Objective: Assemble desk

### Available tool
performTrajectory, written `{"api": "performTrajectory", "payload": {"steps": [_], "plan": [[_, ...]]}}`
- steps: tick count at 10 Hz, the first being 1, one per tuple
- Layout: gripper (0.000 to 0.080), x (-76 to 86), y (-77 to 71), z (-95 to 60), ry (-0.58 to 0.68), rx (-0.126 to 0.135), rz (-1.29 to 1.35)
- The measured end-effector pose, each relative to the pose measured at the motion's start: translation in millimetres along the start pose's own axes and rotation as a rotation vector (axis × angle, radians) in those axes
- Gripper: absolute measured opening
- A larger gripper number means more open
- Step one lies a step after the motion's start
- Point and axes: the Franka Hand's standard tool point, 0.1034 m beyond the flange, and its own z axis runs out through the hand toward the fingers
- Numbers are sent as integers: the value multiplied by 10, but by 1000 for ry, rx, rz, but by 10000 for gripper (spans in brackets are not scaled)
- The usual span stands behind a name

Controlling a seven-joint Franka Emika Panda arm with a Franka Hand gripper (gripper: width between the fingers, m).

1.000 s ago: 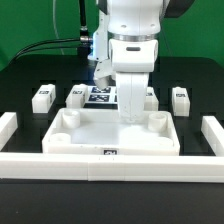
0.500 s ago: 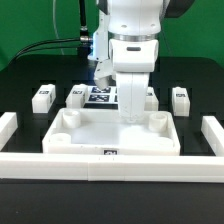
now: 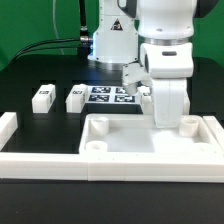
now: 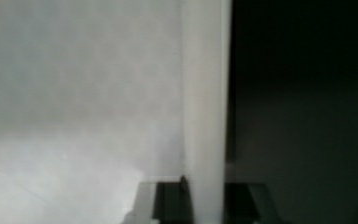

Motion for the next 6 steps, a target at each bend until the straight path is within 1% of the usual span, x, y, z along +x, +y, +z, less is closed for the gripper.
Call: {"api": "performTrajectory", "payload": {"steps": [4,5,6], "plan": [[62,-7,-6,5,-2,5,3],[295,-9,-6,5,-2,5,3],[431,-10,-5,4,-2,5,3]]}}
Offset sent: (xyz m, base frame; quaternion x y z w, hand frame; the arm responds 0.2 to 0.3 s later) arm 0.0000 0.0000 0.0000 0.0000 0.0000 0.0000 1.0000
